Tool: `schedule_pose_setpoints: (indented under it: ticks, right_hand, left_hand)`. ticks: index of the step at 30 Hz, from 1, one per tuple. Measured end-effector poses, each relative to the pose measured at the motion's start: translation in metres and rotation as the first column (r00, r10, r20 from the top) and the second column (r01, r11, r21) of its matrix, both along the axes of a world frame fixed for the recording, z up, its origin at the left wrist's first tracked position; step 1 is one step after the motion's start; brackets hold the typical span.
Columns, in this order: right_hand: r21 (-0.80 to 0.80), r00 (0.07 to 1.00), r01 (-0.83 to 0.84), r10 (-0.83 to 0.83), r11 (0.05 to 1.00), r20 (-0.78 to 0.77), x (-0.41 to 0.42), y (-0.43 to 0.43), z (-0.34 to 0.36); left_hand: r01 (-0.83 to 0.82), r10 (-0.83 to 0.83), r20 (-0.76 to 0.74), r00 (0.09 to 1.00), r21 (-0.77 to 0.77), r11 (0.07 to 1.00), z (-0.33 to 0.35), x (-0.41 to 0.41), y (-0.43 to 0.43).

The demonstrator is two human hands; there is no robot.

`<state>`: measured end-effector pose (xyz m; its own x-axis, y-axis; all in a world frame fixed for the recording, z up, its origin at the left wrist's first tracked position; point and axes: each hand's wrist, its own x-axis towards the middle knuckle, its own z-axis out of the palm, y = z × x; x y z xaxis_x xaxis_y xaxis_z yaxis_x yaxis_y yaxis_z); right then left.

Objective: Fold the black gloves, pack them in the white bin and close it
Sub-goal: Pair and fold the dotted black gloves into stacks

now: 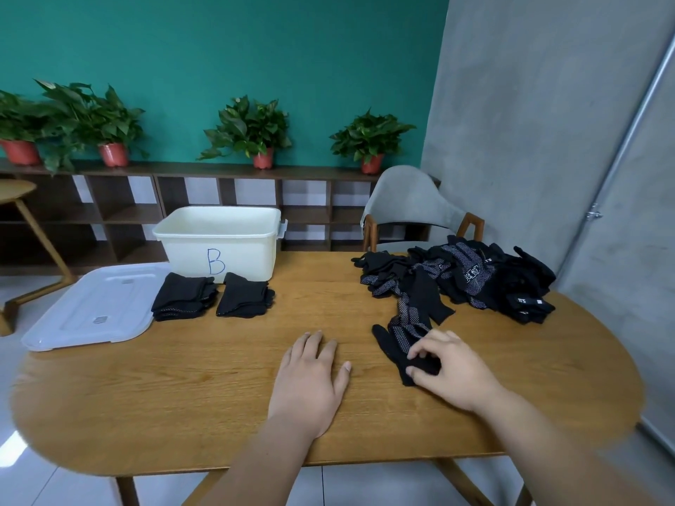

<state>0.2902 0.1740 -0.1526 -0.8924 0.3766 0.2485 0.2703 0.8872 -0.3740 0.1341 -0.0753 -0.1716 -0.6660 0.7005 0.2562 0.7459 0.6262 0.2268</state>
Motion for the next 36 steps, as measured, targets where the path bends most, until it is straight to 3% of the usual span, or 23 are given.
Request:
schedule_pose_setpoints:
  ticks: [10,13,16,20,23,26,29,31,33,36]
  right_hand:
    - [0.24,0.991,0.049,-0.078,0.969,0.112,-0.011,-0.011,0.015]
    - [0.24,0.999,0.05,-0.051,0.969,-0.006,-0.021,-0.019,0.04]
    - [0.045,0.983,0.058,-0.049,0.997,-0.179,-0.04,-0.027,0.084]
    - [-0.246,0.923,0.098,-0.181,0.964,-0.341,-0.062,-0.023,0.135]
    - [-0.576,0.835,0.051,-0.351,0.816,-0.424,-0.061,-0.018,0.14]
    - [-0.746,0.752,0.197,-0.587,0.636,-0.302,-0.043,-0.009,0.105]
    - [-0.525,0.67,0.603,-0.739,0.6,-0.076,-0.01,0.002,0.042]
    - [-0.266,0.656,0.696,-0.741,0.667,-0.142,0.01,-0.005,0.002]
    - [0.024,0.775,0.597,-0.569,0.802,-0.275,0.018,-0.014,-0.027]
    - [0.253,0.942,0.319,-0.277,0.913,-0.188,0.01,-0.031,-0.033]
  left_hand:
    - [0.029,-0.028,-0.03,0.999,0.033,0.999,0.0,0.002,-0.003]
    - [0.038,-0.036,-0.037,0.999,0.05,0.998,-0.001,0.002,-0.003]
    - [0.05,-0.047,-0.06,0.997,0.06,0.997,-0.002,0.001,-0.004]
    - [0.075,-0.068,-0.088,0.994,0.077,0.994,-0.001,0.002,-0.005]
    - [0.108,-0.098,-0.101,0.99,0.094,0.99,0.0,0.003,-0.006]
    - [0.154,-0.143,-0.111,0.983,0.088,0.984,0.002,0.003,-0.006]
    - [0.218,-0.209,-0.119,0.971,0.067,0.974,0.003,0.003,-0.005]
    - [0.266,-0.257,-0.139,0.956,0.054,0.962,0.003,0.003,-0.003]
    - [0.315,-0.306,-0.156,0.939,0.04,0.948,0.002,0.003,-0.001]
    - [0.383,-0.374,-0.189,0.908,0.011,0.924,-0.002,0.003,0.003]
